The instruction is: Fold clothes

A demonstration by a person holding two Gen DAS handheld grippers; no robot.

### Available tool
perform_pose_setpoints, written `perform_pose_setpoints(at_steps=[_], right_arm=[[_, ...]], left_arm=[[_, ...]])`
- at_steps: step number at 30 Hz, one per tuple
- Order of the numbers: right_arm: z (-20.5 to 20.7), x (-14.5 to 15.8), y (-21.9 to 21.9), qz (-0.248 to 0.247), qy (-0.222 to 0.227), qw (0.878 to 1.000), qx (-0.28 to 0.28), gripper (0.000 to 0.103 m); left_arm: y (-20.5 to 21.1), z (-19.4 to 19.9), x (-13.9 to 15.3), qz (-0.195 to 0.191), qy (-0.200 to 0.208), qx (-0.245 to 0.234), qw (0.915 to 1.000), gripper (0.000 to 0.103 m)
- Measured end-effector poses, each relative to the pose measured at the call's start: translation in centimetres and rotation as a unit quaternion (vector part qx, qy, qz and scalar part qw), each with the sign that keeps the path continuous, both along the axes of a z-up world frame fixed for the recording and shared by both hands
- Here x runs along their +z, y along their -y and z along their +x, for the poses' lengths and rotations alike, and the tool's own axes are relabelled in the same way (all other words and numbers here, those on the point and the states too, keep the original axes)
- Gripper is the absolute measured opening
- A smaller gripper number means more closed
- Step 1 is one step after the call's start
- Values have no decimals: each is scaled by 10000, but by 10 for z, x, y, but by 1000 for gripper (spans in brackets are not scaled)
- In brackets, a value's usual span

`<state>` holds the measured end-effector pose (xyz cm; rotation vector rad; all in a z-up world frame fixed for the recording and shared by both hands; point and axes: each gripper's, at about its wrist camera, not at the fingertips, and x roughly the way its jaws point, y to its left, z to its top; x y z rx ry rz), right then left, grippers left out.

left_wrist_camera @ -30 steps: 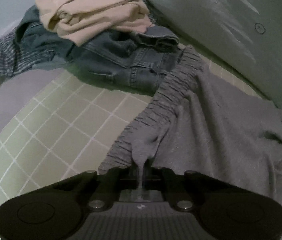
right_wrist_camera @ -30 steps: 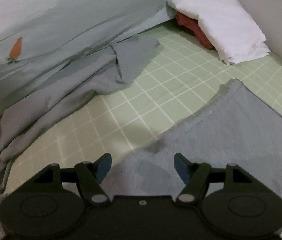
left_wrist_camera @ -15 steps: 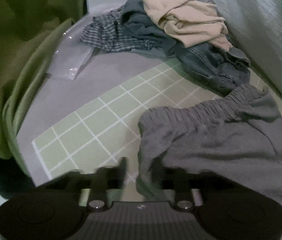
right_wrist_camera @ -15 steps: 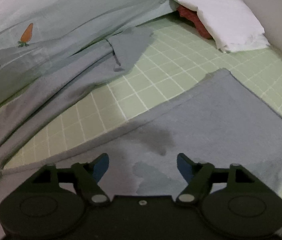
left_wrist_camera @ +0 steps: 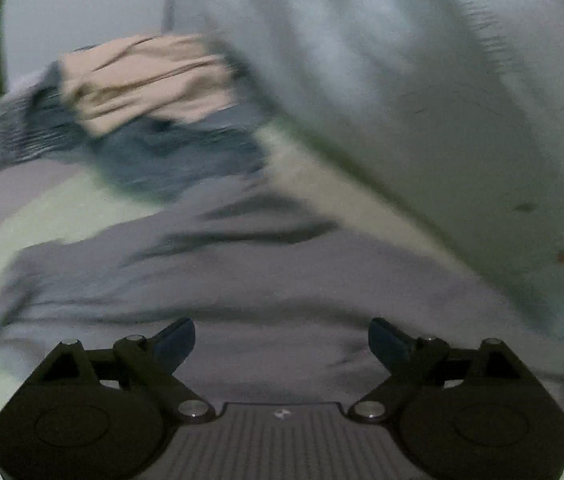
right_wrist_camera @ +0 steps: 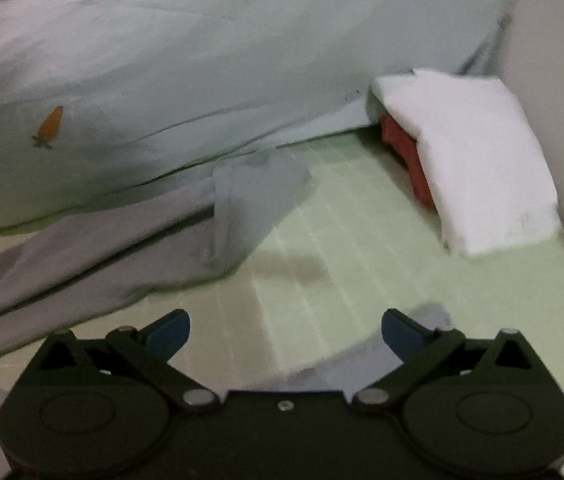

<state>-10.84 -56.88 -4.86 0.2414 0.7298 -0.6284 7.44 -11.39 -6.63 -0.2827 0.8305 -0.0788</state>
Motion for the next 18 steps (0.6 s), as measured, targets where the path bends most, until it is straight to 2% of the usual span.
perform_pose_setpoints(at_steps=[1, 5, 7, 11, 15, 17, 18], right_arm=[[11, 1, 5, -86, -17, 9998, 183, 103], [63, -7, 24, -561, -188, 9971, 486, 103], [89, -18, 36, -476, -235, 9975, 463, 100], [133, -42, 55, -161, -343, 9981, 486, 87], [164, -64, 68, -336, -589, 9964, 512, 61], [172, -69, 75, -340, -633, 9961, 514, 53], [173, -71, 80, -287, -610, 9961, 567, 42]], left_arm=[[13, 5, 3, -54, 88, -94, 9999, 93], [67, 36, 14, 326, 206, -661, 9971, 93], [91, 49, 20, 555, 253, -881, 9942, 93], [132, 68, 25, 889, 240, -1400, 9859, 93], [148, 71, 16, 910, 90, -1446, 9853, 93], [154, 70, 10, 813, -53, -1526, 9849, 93], [158, 70, 6, 772, -122, -1565, 9846, 93]])
